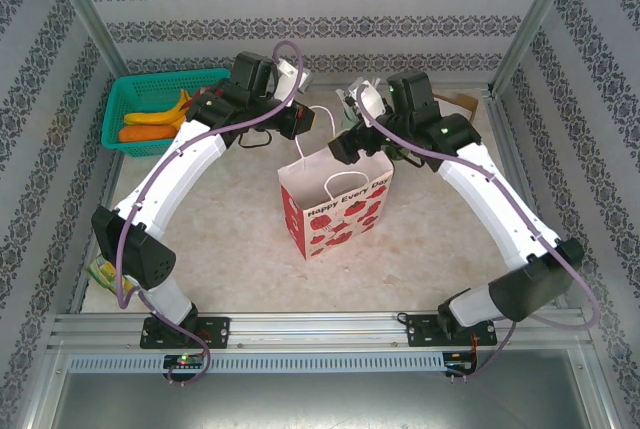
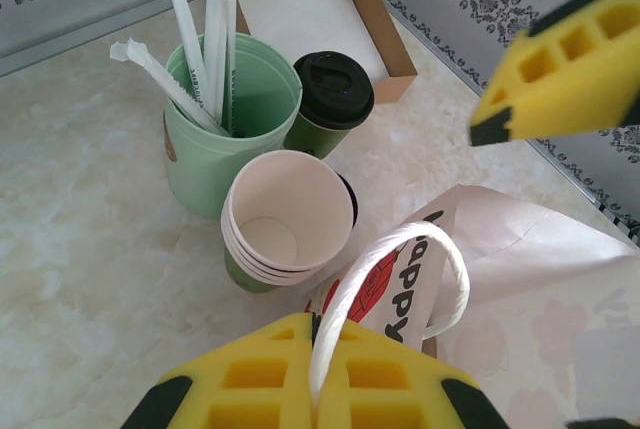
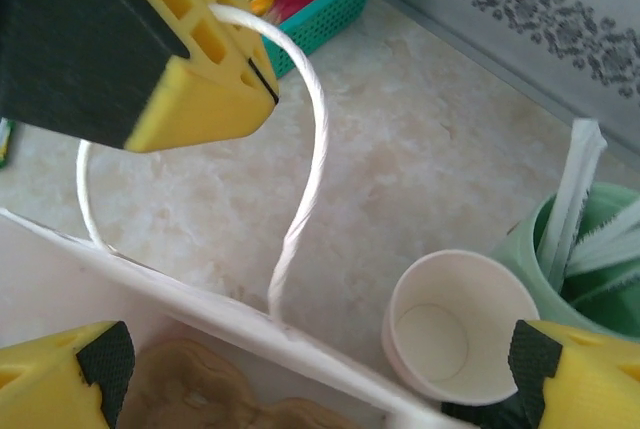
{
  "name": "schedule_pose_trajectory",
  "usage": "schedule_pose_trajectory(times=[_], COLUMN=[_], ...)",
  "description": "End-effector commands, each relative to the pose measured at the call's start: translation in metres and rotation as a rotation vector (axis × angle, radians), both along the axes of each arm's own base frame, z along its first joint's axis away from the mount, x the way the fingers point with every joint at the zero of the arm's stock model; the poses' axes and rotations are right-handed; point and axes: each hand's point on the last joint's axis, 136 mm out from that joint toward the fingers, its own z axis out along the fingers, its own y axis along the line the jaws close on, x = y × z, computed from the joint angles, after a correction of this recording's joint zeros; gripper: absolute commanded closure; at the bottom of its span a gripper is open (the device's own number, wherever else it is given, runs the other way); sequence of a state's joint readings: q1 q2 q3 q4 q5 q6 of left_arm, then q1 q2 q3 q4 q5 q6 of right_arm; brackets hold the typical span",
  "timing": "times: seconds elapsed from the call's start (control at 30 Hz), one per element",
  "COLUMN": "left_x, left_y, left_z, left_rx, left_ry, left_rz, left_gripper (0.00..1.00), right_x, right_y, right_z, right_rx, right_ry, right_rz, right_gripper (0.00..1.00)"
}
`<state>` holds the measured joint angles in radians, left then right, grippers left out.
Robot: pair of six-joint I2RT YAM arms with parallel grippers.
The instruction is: Pack the takeout coffee
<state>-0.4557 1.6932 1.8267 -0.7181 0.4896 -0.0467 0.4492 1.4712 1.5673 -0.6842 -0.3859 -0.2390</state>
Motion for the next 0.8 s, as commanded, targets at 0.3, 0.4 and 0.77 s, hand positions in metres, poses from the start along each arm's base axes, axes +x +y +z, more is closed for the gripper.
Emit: schedule_pose_trajectory(times=[0.3, 0.4, 0.77], left_x=[-0.005, -0.004, -0.005], left_y=[0.001, 0.001, 0.003], left_z=[0.021, 0.020, 0.026], left_rx=[-0.044, -0.045, -0.066], left_ry=[-0.055, -0.051, -0.045], left_rz=[-0.047, -0.043, -0.054], left_gripper=[1.00, 1.00, 0.98], right_x=[-0.013, -0.007, 0.006], right_y=[0.017, 0.017, 0.022], right_z=[-0.019, -0.025, -0.045], right_rx=[-0.110, -0.105, -0.066], right_ry=[-0.008, 0.013, 0.101], right_rz=[0.470, 0.508, 0.577], right_gripper=[0.02, 0.03, 0.33])
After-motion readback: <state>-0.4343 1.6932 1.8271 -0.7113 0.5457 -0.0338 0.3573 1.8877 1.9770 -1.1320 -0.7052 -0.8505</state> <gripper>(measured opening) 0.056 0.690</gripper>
